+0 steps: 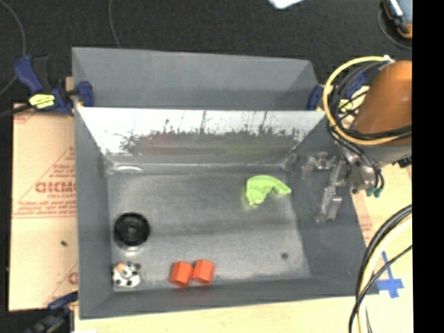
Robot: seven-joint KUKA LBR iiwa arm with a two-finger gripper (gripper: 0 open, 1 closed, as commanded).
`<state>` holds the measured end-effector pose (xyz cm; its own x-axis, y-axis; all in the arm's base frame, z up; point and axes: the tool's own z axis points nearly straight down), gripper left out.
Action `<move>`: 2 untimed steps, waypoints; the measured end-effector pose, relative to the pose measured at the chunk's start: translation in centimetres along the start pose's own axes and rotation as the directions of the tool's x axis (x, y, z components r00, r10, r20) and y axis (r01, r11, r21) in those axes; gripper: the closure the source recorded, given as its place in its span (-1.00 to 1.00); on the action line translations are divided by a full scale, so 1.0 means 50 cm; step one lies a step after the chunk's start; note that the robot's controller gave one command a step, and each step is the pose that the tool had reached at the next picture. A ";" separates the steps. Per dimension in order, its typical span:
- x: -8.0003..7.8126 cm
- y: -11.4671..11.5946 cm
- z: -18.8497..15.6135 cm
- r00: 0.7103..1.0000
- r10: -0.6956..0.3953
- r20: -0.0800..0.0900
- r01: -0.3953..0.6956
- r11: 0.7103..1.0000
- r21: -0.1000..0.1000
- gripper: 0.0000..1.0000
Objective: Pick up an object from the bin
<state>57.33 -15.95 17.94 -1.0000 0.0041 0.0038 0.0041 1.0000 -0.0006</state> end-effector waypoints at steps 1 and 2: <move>-0.004 0.001 -0.010 1.000 -0.005 0.008 0.005 1.000 0.002 -1.00; -0.143 0.060 0.122 1.000 0.007 0.002 -0.007 1.000 0.000 -1.00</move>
Offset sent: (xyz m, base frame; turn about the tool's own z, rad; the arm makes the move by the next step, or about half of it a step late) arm 0.0710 0.0298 -0.0603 0.0091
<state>64.45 -12.99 11.84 -0.9999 0.0110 0.0015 0.0110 0.9999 -0.0003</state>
